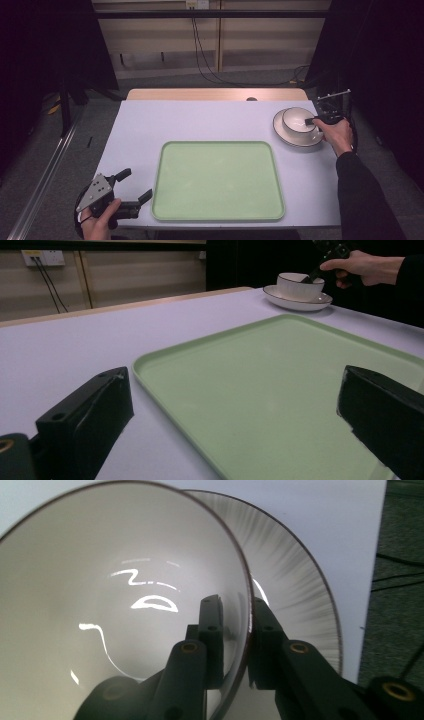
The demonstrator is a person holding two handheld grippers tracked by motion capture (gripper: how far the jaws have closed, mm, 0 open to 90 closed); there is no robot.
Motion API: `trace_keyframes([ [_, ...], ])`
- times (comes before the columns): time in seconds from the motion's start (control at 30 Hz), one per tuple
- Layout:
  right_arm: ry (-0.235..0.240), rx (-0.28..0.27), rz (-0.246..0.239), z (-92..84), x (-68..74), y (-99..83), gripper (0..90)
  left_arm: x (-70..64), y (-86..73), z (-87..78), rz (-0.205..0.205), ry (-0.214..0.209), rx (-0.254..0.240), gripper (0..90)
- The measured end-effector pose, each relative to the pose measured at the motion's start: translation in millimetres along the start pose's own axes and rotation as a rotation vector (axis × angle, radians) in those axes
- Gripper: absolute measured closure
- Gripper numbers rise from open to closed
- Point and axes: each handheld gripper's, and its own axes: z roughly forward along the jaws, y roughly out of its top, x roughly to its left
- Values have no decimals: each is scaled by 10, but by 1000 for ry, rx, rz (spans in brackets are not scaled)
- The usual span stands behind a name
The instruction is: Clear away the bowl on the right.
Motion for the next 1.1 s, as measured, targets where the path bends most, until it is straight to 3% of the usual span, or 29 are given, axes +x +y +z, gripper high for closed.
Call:
trace_keyframes([
  [0.7, 40, 33, 65, -32, -4, 4, 831, -4, -4, 5, -5, 2, 4, 14],
  [1.1, 52, 13, 93, -74, -6, -5, 828, -10, -2, 6, -2, 4, 2, 15],
])
